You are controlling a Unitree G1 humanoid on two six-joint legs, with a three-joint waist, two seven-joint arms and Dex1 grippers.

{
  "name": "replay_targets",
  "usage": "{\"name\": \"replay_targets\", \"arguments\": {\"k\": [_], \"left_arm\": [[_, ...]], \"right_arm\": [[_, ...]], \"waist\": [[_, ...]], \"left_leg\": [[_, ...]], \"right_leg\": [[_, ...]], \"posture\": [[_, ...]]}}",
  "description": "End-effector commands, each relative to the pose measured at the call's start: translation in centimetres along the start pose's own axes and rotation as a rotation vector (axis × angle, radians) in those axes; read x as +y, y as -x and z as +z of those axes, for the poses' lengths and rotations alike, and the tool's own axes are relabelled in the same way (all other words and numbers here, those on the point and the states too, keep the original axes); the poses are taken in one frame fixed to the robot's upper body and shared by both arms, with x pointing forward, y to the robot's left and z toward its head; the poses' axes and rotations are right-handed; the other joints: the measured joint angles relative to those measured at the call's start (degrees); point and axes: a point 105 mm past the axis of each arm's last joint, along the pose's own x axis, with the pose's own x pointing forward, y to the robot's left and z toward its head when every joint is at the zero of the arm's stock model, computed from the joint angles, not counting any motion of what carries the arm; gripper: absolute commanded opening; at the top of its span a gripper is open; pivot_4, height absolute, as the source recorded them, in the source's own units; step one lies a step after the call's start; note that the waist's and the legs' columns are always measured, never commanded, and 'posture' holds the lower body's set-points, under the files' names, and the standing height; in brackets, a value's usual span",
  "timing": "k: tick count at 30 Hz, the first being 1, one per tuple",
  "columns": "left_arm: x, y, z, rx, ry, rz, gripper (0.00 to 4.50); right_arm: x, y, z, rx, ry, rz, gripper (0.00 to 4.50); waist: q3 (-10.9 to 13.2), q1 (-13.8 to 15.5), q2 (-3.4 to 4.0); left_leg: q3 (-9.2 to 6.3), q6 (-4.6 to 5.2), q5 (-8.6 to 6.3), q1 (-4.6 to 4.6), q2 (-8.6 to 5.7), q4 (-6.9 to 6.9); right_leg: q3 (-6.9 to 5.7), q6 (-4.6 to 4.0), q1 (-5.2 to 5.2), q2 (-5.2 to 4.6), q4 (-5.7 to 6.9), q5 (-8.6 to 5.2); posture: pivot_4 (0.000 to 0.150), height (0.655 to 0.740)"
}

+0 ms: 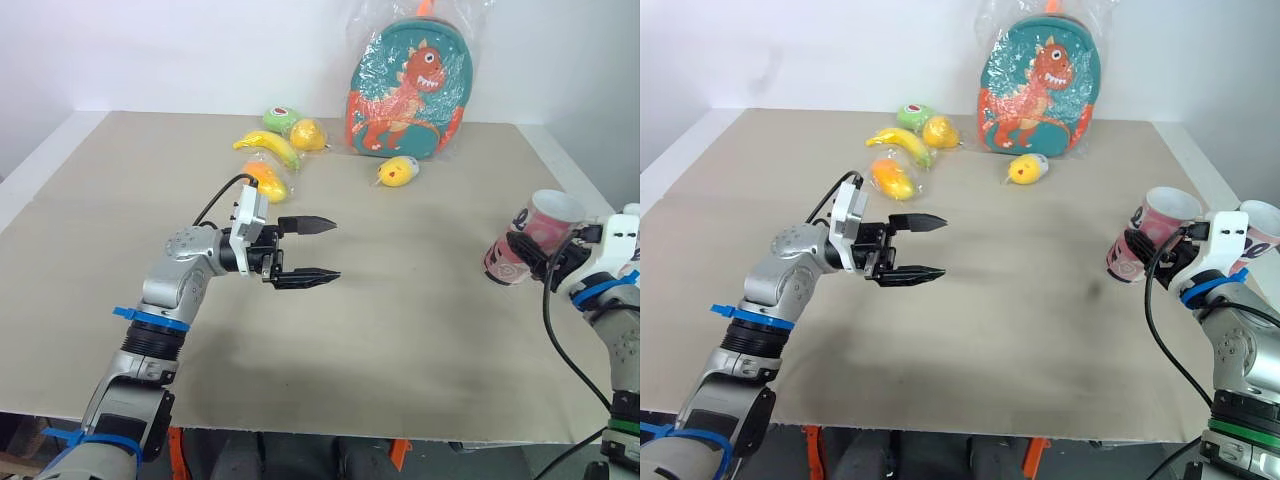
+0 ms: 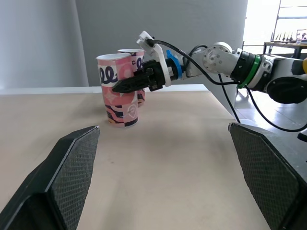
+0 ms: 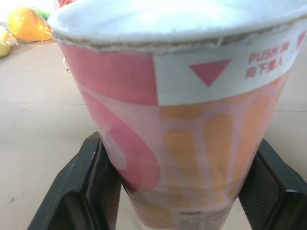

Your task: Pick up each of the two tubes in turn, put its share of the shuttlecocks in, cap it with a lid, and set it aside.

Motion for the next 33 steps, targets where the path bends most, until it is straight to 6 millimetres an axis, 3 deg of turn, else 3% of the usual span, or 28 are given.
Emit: {"name": "replay_targets", "arguments": {"k": [1,15,22,25,28,33], "left_arm": [[0.8,-0.2,1.3,-0.025,-0.048,0.034,4.50],[1.4,-0.9,2.5,-0.074,-0.037,0.049,4.50],[1.3,0.5,2.6,-0.052,-0.018,0.068,4.50],[0.8,2.2,2.0,-0.016,0.029,0.095,4.50],[0.4,5.1,-1.0,0.136,0.090,0.224,4.50],[0.2,8.4,-2.8,0.224,0.107,0.423,4.50]], "right_arm": [[-0.1,0.2,-0.1,0.005,-0.017,0.017,4.47],[0.3,2.2,-2.5,0.164,0.054,0.082,4.47],[1.6,5.8,-4.7,0.343,0.082,0.233,4.47],[4.6,7.0,-3.7,0.309,0.069,0.391,4.47],[9.4,7.1,-2.9,0.248,0.104,0.572,4.47],[12.2,5.8,-3.2,0.202,0.055,0.641,4.47]], "waist": [[0.0,0.0,0.03],[0.0,0.0,0.07],[0.0,0.0,0.13],[0.0,-0.3,0.16],[-0.1,-0.9,0.32],[0.2,-0.7,-0.13]], "left_leg": [[0.00,0.01,0.00,0.00,0.00,0.00],[-0.01,0.00,0.00,-0.01,-0.04,-0.02],[-0.04,0.00,0.00,-0.01,-0.06,-0.04],[-0.03,0.00,0.00,0.01,-0.06,-0.03],[-0.01,0.00,0.00,0.10,0.01,-0.10],[-0.06,-0.07,0.04,0.24,0.03,-0.02]], "right_leg": [[0.00,0.05,0.00,0.00,0.00,-0.02],[0.01,0.18,-0.01,-0.02,0.00,-0.11],[0.01,0.21,-0.01,-0.02,0.00,-0.16],[0.01,0.22,-0.01,-0.03,0.00,-0.15],[0.04,0.17,0.01,0.02,0.01,-0.15],[-0.03,0.11,0.19,-0.02,0.01,-0.12]], "posture": [[0.150,0.7400],[0.150,0.7400],[0.150,0.7400],[0.150,0.7400],[0.150,0.7400],[0.150,0.7400]]}}
